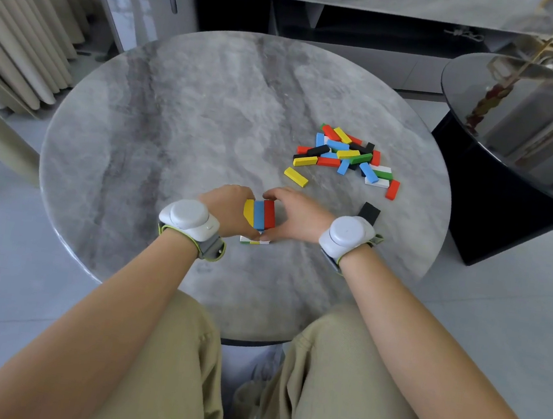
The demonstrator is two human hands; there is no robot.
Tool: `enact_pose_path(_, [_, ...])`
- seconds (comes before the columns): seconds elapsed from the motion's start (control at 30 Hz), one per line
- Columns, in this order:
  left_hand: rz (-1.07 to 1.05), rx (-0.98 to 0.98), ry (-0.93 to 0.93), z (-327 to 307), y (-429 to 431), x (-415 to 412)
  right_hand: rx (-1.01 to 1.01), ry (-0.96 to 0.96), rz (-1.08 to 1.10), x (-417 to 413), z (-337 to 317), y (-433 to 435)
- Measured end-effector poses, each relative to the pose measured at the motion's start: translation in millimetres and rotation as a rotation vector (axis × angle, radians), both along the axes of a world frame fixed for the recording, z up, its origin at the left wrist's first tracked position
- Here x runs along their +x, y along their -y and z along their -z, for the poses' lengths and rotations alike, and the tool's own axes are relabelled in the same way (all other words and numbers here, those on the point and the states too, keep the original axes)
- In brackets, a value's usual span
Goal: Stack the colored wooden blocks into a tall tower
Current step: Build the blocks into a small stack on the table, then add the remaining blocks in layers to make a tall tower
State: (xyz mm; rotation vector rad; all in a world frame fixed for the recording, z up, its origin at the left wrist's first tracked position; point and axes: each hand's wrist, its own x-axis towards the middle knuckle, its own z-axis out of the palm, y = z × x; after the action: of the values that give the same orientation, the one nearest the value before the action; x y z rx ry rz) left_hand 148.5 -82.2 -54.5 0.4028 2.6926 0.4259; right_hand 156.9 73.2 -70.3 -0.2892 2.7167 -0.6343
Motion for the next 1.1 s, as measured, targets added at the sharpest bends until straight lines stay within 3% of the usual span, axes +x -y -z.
enact_pose_path(0.7, [0.052, -0.128, -0.083, 3, -8, -3, 0.012, -0.094, -0.015, 1, 5, 4])
enact_pose_path(0.83, [0.069, -0.078, -0.050, 8, -3, -5, 0.025, -0.064, -0.019, 1, 4, 2])
enact_pose_path(1.0, [0.141, -0.010, -0.015, -7, -7, -8, -0.128, 0.066, 0.092, 0, -7, -26])
enact_pose_path(1.1, [0.191, 0.063, 0.012, -22, -19, -15, -0.118, 0.003, 0.231, 0, -5, -53])
